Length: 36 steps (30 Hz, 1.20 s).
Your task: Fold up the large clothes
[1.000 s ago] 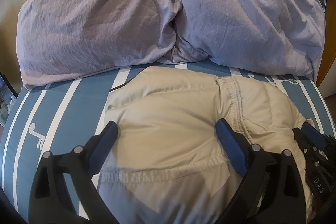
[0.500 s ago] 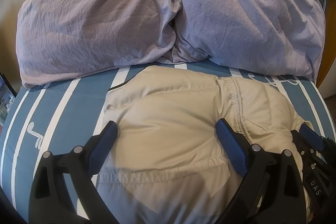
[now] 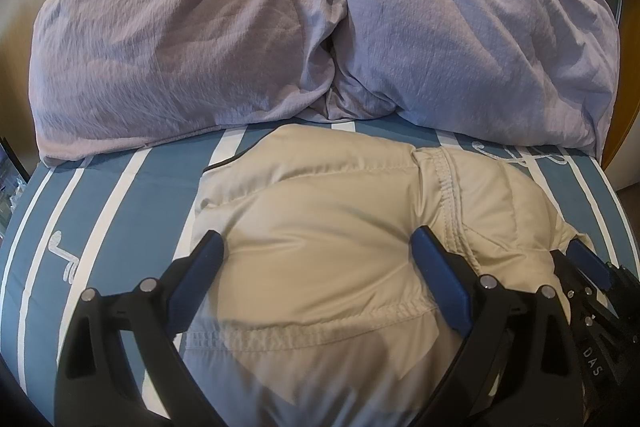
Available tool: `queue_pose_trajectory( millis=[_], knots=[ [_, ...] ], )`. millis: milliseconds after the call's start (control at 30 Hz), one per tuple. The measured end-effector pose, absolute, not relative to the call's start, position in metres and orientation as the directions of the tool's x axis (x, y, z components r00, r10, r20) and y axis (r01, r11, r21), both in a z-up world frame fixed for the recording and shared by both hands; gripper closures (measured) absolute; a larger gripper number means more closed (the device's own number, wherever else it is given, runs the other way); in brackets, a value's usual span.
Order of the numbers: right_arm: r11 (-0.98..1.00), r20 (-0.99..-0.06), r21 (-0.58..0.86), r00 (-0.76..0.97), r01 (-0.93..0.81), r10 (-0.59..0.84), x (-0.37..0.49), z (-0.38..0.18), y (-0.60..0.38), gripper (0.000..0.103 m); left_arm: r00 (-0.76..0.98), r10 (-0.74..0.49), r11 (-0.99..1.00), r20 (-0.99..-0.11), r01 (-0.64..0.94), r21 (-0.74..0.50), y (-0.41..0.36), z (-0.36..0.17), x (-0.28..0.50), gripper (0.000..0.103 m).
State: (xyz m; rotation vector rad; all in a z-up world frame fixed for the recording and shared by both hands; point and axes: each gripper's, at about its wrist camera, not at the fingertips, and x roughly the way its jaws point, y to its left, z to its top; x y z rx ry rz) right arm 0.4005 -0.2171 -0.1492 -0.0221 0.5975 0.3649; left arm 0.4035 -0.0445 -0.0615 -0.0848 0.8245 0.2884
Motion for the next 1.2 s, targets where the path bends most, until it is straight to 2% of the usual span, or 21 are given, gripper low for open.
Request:
queue_pose_trajectory(
  millis=[400,700,933,1200],
  knots=[
    [0.942,-0.611,0.042,0.737,-0.332,0.287,0.403,-0.144,-0.213,0.065,0.630,0.198,0.959,-0.751,-0.284,0.014,-0.042,-0.058,0.404,0.007],
    [0.951,-0.643,0.075,0.714,-0.301,0.277,0.393,-0.133,-0.227,0.065,0.636,0.128,0.953,-0.761,-0.290,-0.083,-0.030,-0.036,0.369,0.008],
    [0.953,-0.642,0.073,0.717,-0.292,0.269,0.381,-0.131,-0.233,0.065,0.650,0.131,0.955,-0.748,-0.286,-0.082,-0.021,-0.021,0.342,0.008],
    [0.951,-0.641,0.079,0.716,-0.299,0.278,0.362,-0.126,-0.237,0.057,0.649,0.142,0.954,-0.747,-0.290,-0.071,-0.013,-0.015,0.324,0.008]
  ],
)
